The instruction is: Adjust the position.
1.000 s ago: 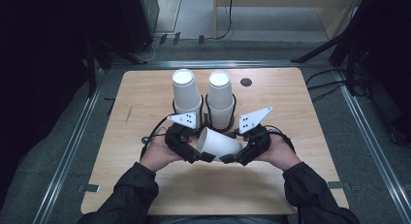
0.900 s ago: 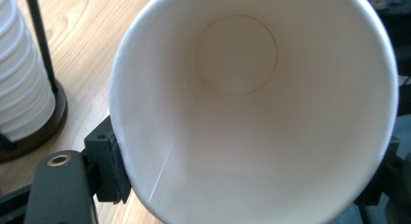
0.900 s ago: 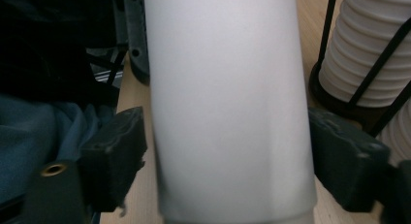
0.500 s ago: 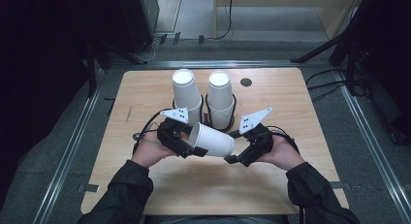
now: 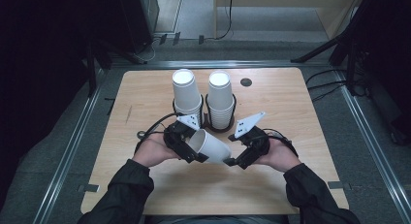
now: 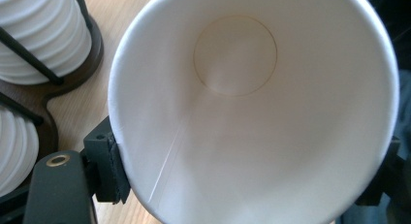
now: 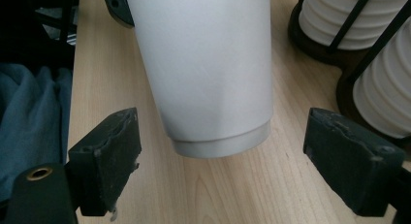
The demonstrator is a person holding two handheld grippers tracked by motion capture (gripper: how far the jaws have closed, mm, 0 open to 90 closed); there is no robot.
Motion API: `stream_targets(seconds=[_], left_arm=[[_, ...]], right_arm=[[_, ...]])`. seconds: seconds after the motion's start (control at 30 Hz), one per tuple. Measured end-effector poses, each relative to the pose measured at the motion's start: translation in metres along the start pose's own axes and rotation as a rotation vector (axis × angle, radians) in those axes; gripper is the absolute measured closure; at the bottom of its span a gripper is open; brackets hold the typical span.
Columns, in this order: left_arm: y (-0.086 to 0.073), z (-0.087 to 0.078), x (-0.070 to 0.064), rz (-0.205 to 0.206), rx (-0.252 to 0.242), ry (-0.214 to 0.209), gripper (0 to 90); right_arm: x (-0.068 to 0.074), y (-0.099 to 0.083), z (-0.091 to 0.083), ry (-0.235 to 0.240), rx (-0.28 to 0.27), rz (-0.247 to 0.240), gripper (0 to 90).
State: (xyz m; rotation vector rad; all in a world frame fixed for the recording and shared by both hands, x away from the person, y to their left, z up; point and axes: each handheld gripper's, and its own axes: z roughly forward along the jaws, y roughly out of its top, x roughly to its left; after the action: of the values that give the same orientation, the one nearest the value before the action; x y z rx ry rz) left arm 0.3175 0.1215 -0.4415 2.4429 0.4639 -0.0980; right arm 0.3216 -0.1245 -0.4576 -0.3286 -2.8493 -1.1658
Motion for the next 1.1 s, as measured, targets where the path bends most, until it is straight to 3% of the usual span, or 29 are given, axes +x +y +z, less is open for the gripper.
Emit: stream_targets(seconds=[0.23, 0.43, 0.63, 0.83, 0.93, 1.0, 1.1], left_arm=[[0.007, 0.014, -0.004, 0.001, 0.069, -0.011, 17.3], [0.013, 0.023, -0.007, 0.008, 0.093, -0.029, 16.5], [0.014, 0.027, -0.006, 0.032, 0.100, -0.038, 14.3], [0.012, 0.026, -0.004, 0.053, 0.067, -0.032, 10.0], [0.011, 0.026, -0.003, 0.046, 0.050, -0.023, 0.6], [0.011, 0.025, -0.002, 0.061, 0.037, -0.003, 0.0], [0.010, 0.022, -0.001, 0.058, 0.010, -0.011, 0.0]], right_arm=[[0.003, -0.003, 0.017, 0.006, 0.052, -0.020, 14.1], [0.008, -0.004, 0.031, 0.017, 0.080, -0.041, 15.0], [0.010, -0.003, 0.034, 0.022, 0.077, -0.062, 23.0], [0.010, -0.001, 0.031, 0.015, 0.075, -0.067, 23.2], [0.009, -0.001, 0.029, 0.007, 0.069, -0.063, 23.1], [0.008, -0.002, 0.027, 0.004, 0.064, -0.059, 23.1], [0.006, -0.004, 0.024, -0.005, 0.062, -0.049, 23.0]])
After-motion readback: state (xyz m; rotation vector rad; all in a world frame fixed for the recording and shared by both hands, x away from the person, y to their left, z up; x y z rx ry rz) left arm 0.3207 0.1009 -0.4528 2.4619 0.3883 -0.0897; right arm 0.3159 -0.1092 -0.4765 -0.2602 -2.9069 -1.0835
